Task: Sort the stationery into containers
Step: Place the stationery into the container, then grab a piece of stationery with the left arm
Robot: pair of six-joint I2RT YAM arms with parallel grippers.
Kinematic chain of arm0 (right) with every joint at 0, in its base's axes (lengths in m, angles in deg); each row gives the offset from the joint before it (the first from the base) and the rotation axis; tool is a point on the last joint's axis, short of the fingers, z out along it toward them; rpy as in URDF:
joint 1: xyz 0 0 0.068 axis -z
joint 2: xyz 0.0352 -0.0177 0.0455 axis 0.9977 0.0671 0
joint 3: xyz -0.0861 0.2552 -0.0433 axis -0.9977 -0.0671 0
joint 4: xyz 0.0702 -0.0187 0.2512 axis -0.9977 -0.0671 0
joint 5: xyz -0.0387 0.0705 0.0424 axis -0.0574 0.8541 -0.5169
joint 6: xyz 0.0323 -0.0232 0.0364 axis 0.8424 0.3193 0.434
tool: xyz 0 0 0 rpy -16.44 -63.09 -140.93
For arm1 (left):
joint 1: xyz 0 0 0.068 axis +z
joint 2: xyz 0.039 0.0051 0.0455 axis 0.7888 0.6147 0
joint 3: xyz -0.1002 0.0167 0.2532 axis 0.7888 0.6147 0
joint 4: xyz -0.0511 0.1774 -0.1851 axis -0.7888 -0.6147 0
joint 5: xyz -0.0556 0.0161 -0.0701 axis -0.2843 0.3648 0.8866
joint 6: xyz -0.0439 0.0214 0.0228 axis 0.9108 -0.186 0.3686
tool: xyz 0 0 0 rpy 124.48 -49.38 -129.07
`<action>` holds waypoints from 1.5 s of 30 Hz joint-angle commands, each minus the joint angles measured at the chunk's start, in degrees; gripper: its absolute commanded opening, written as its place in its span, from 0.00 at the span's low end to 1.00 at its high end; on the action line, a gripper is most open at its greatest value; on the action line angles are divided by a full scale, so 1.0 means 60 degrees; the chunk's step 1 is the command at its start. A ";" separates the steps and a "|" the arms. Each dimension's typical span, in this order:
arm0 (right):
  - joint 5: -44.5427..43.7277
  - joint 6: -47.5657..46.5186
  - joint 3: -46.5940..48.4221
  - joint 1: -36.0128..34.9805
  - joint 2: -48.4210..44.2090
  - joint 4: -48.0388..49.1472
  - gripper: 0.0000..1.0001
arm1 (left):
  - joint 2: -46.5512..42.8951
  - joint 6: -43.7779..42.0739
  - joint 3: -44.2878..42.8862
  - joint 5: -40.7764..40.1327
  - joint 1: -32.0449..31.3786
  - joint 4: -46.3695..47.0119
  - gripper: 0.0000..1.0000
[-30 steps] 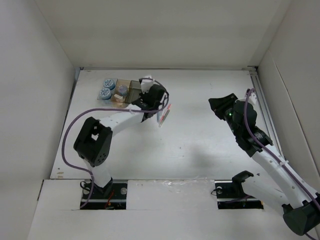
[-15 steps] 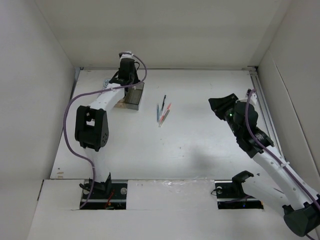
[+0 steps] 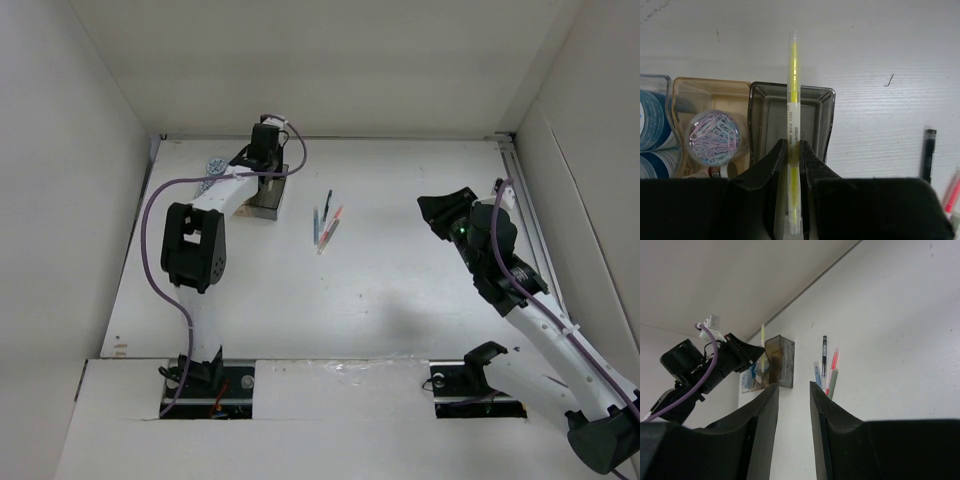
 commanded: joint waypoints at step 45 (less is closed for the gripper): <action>0.0023 -0.0141 0.0277 -0.0106 -0.0139 0.0323 0.19 | -0.2319 0.5064 0.3418 -0.2649 -0.3163 -0.0027 0.18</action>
